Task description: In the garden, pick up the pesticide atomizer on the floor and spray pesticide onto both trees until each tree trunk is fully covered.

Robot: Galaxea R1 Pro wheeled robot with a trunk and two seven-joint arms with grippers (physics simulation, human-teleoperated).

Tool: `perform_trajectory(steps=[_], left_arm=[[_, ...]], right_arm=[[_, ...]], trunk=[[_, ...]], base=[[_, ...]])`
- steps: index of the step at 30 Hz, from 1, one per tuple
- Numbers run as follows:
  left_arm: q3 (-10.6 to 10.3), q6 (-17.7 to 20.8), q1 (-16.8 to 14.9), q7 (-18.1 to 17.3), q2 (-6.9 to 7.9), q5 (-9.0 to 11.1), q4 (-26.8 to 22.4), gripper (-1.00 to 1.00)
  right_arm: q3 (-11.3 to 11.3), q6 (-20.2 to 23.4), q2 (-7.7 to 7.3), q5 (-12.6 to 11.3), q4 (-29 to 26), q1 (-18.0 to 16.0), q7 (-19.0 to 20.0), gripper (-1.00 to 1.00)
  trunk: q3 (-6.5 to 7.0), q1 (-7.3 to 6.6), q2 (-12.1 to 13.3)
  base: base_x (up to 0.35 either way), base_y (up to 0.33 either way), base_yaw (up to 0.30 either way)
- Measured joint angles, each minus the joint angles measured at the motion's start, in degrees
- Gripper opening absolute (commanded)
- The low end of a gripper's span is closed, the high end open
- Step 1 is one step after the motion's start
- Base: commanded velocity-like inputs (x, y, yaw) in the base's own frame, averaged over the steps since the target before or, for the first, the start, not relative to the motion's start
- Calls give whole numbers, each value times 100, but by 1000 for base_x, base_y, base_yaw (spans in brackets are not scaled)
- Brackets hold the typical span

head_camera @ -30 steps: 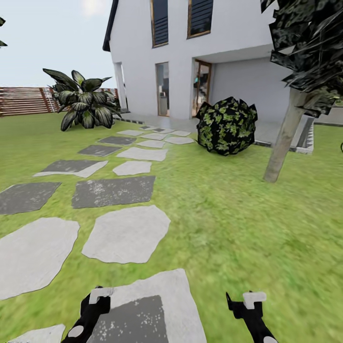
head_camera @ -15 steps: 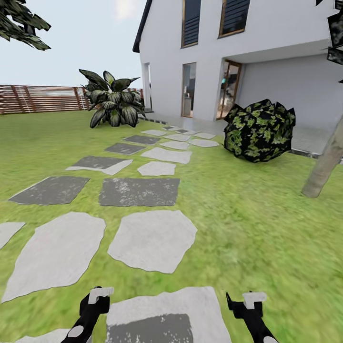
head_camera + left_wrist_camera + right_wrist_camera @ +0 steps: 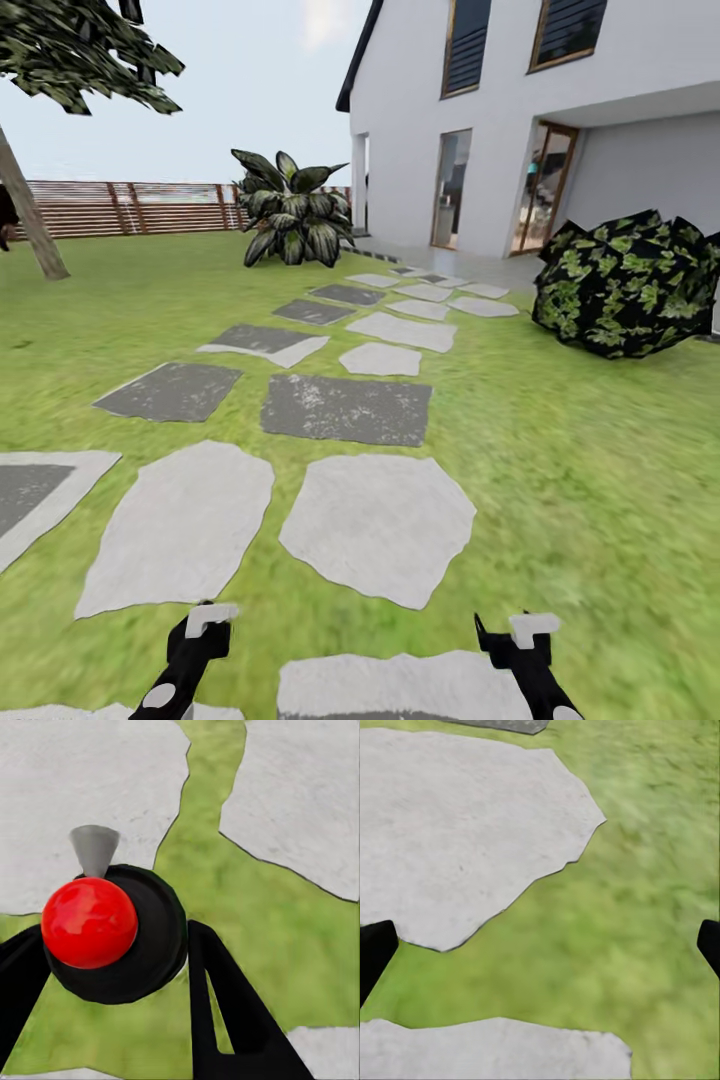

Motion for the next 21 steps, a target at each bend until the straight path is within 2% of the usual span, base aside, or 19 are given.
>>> perform_trajectory(steps=[21], left_arm=[[-1,-9,9,0,0,0,0,-100]], right_arm=[[0,0,1,3,5,0,7,100]], trunk=[[0,0,0]], base=[[240,215,279]])
